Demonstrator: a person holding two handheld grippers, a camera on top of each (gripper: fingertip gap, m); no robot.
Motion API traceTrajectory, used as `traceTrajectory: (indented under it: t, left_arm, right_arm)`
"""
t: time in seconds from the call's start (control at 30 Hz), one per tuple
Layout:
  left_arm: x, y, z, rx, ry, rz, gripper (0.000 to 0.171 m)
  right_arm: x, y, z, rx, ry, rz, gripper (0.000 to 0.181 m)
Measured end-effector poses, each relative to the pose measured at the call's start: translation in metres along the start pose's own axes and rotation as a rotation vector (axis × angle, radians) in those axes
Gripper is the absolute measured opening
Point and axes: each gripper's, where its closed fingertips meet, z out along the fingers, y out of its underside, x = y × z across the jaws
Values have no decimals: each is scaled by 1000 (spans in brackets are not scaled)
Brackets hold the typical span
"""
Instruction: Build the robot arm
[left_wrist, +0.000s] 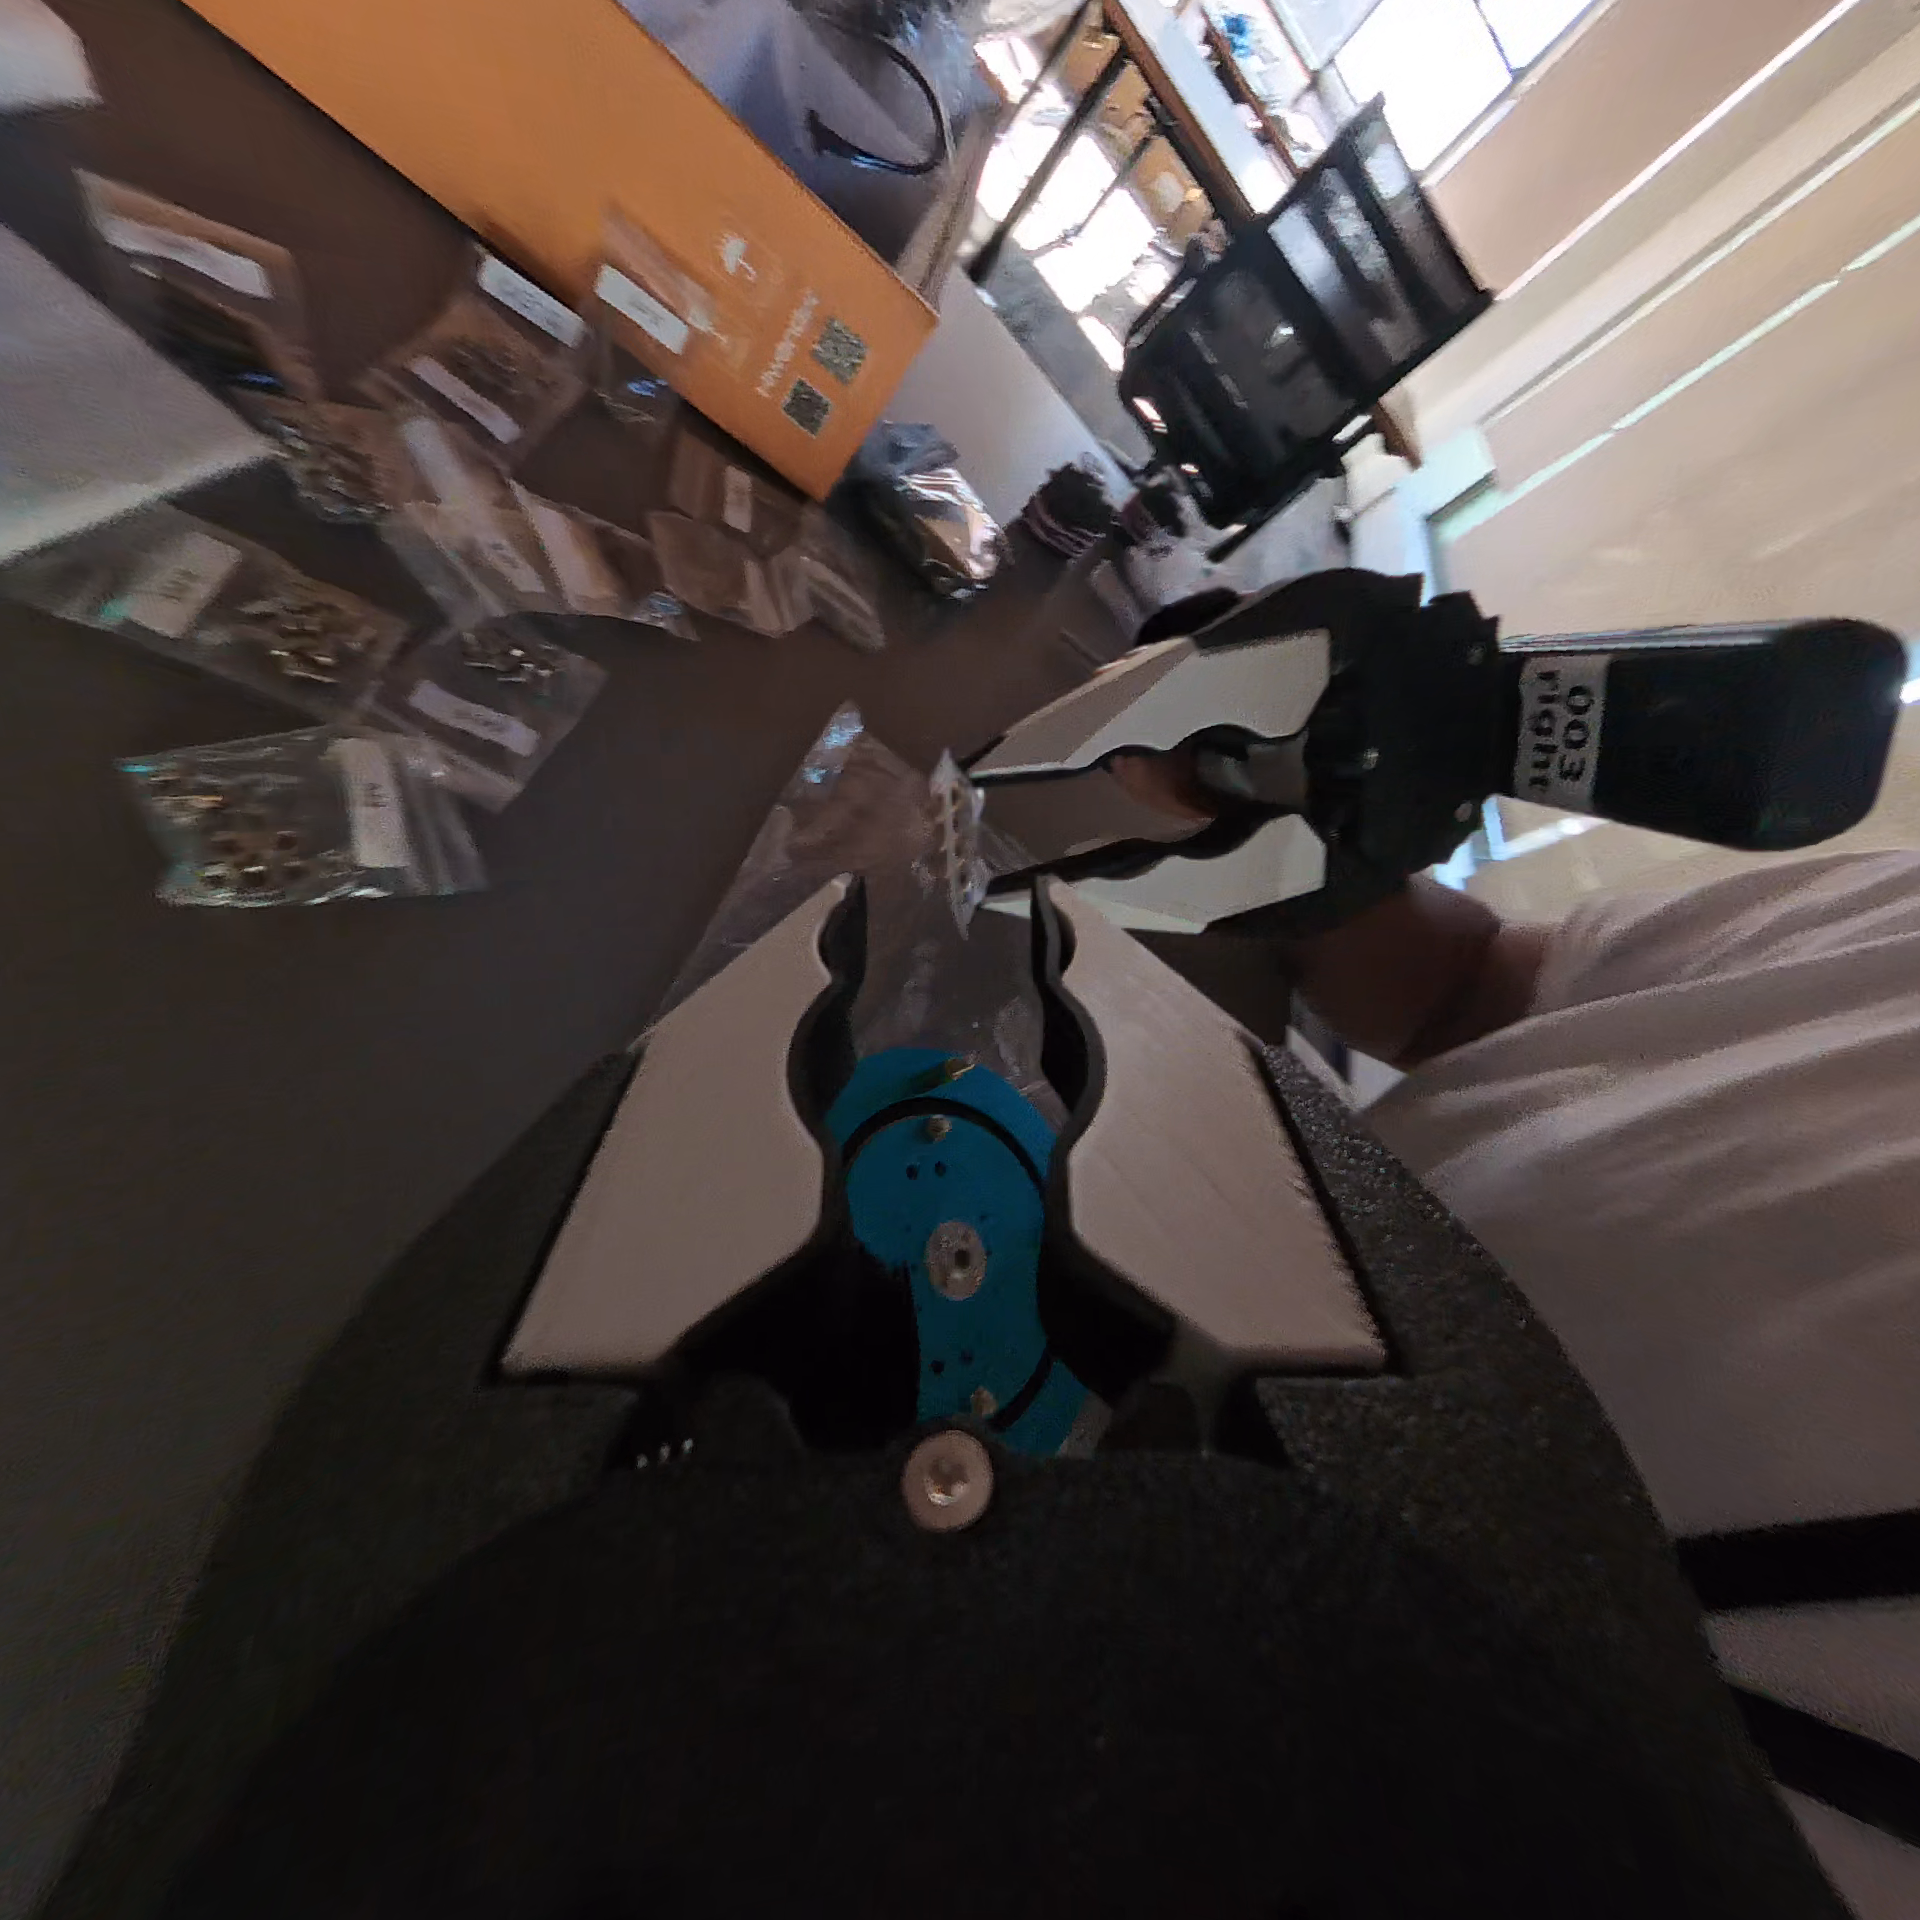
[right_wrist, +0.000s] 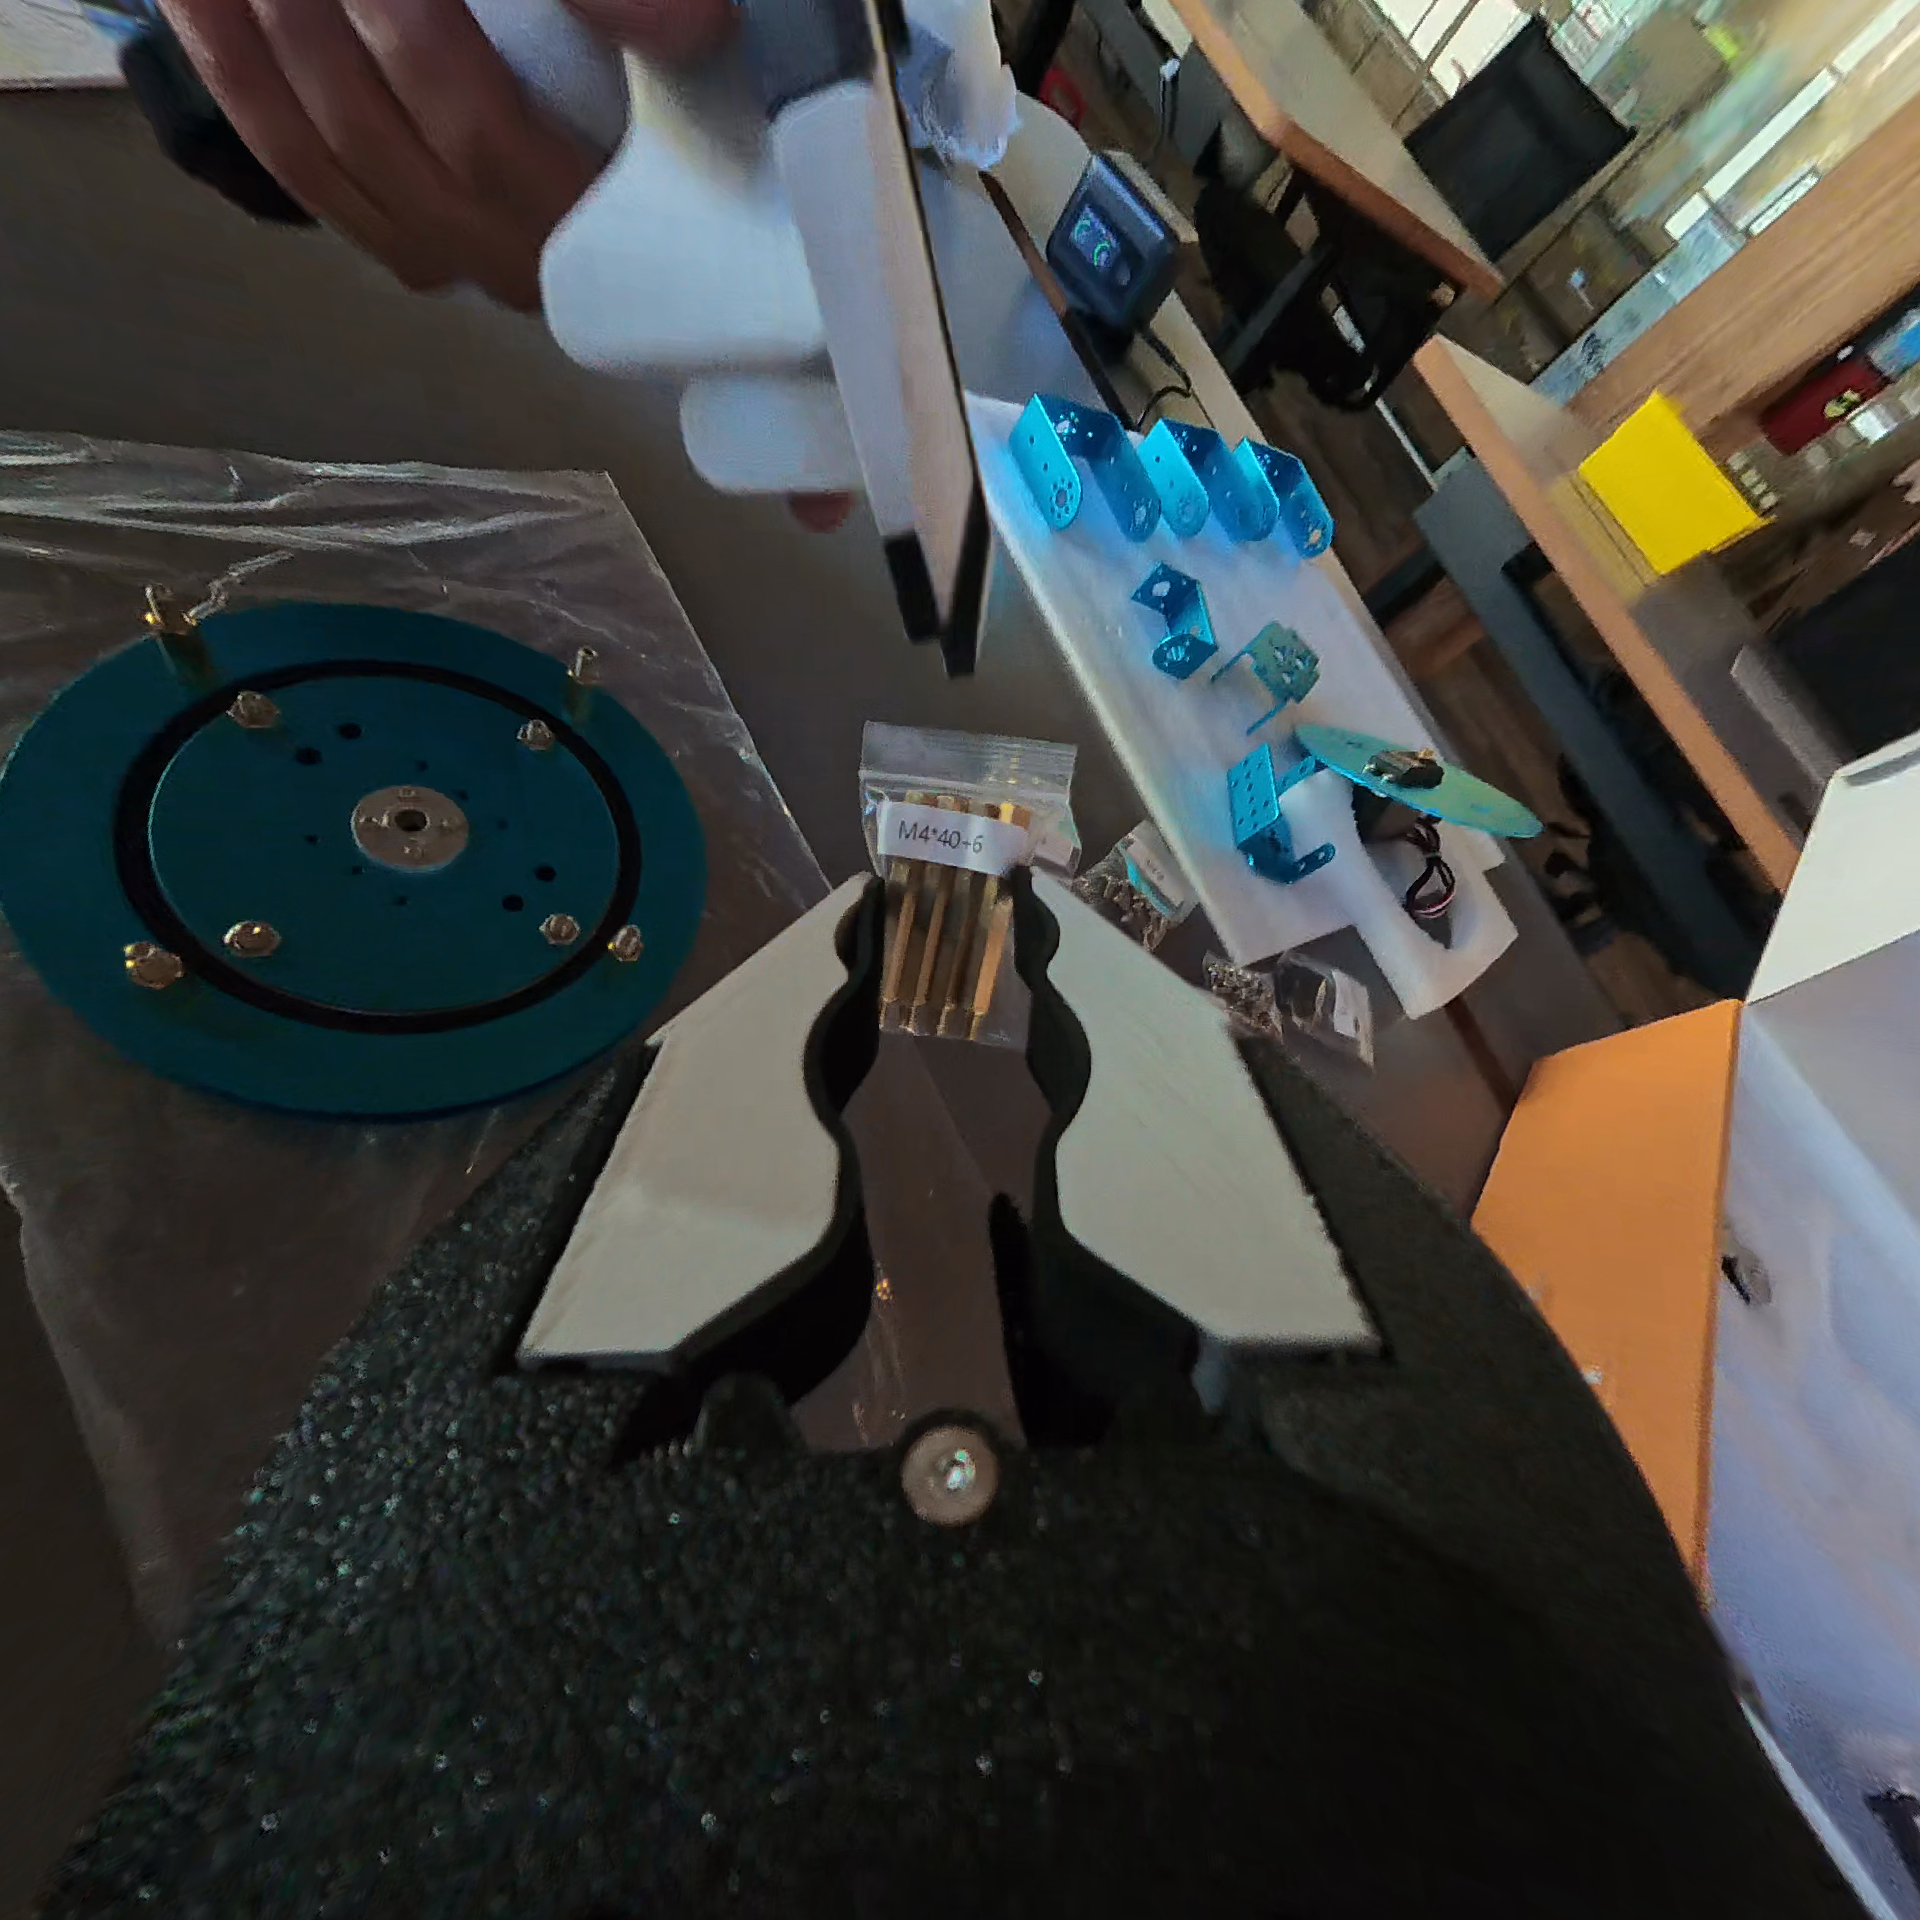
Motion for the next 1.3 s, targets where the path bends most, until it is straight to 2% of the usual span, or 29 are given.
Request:
traceTrajectory:
  t: [0.1,0.17,0.3,0.4,0.47,0.67,0.83,0.97,1.0,1.07,1.3]
  left_arm:
    - [-6,5,19,-33,67,-62,26]
    - [-6,7,27,-48,112,-69,0]
    - [-18,14,36,-94,83,-60,0]
    - [-25,22,42,-126,67,-102,0]
    - [-26,24,45,-130,66,-118,0]
    - [-19,27,49,-142,100,-157,0]
    - [-22,28,49,-133,110,-172,0]
    - [-27,23,43,-109,95,-150,10]
    - [-29,20,41,-98,92,-147,10]
    - [-33,17,37,-84,90,-148,10]
    - [-35,26,32,-103,97,-113,10]
  right_arm:
    - [-5,1,1,15,-31,-2,23]
    - [-5,5,2,11,-29,-3,23]
    - [-8,21,10,-16,-66,97,23]
    - [-12,23,19,-38,-99,235,46]
    - [-15,19,24,-34,-101,264,61]
    - [-18,26,38,-83,-56,229,42]
    - [-20,28,39,-75,-83,251,42]
    - [-22,28,38,-64,-87,236,41]
    - [-22,29,37,-62,-89,237,31]
    - [-21,25,34,-32,-88,238,27]
    - [-22,26,34,-31,-105,246,28]
